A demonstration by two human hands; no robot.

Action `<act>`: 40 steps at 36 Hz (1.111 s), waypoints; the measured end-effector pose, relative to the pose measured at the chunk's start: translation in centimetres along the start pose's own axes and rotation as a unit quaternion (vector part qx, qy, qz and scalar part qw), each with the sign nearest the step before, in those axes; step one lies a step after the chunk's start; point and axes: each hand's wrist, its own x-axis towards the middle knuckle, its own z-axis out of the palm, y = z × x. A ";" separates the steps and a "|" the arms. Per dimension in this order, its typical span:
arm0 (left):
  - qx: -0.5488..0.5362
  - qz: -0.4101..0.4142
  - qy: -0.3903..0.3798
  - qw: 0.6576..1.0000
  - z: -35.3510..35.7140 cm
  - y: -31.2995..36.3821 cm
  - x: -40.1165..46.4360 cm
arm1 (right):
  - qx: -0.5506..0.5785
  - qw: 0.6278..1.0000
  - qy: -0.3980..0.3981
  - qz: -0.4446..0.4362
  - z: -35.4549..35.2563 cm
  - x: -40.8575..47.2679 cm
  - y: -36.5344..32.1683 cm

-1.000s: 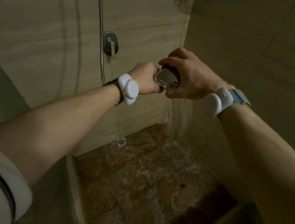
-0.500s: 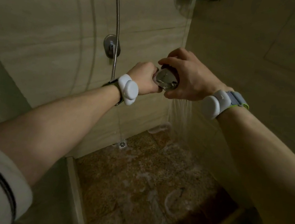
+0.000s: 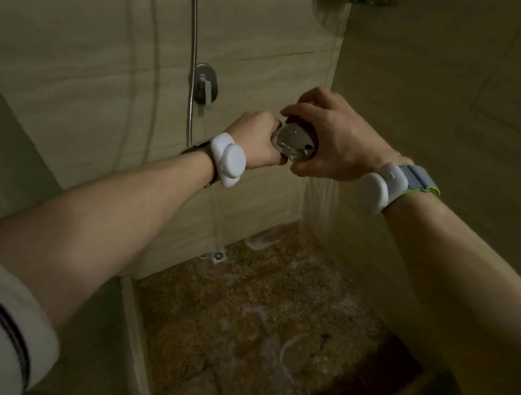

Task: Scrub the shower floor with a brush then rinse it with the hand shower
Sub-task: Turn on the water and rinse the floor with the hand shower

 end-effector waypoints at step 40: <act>-0.103 -0.025 -0.076 0.991 2.8 -0.9 -1.0 | -0.004 0.994 -0.102 0.023 0.1 -0.4 -0.7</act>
